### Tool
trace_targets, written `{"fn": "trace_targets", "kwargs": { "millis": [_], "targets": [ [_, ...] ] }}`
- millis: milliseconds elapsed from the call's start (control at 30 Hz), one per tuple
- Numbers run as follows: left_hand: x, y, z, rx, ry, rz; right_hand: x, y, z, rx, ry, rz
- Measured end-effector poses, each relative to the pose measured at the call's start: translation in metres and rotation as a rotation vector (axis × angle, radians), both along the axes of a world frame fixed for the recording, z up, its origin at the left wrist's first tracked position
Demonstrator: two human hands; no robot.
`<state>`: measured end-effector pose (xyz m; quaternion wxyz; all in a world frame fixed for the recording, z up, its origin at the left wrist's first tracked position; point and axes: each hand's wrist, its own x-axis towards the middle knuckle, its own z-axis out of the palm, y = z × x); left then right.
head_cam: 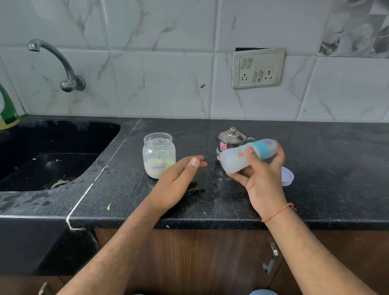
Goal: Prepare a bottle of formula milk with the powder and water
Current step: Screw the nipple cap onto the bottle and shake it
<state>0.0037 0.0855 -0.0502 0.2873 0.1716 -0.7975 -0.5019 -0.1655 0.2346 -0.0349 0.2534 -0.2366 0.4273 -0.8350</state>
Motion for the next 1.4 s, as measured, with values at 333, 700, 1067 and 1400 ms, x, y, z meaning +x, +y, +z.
{"fn": "trace_targets", "kwargs": {
  "millis": [333,700,1067,1400],
  "targets": [
    [0.000,-0.002,-0.001,0.031,-0.002,0.024,0.002,-0.001,0.002,0.100,0.108,0.126],
    [-0.002,-0.002,-0.001,0.030,-0.012,0.021,-0.001,-0.004,-0.002,-0.011,0.007,0.024],
    [-0.002,-0.002,-0.001,0.037,-0.012,0.034,0.003,-0.005,-0.002,0.162,0.204,0.156],
    [-0.003,-0.004,-0.003,0.033,-0.003,0.030,-0.003,-0.010,-0.003,0.048,0.064,0.030]
  ]
}}
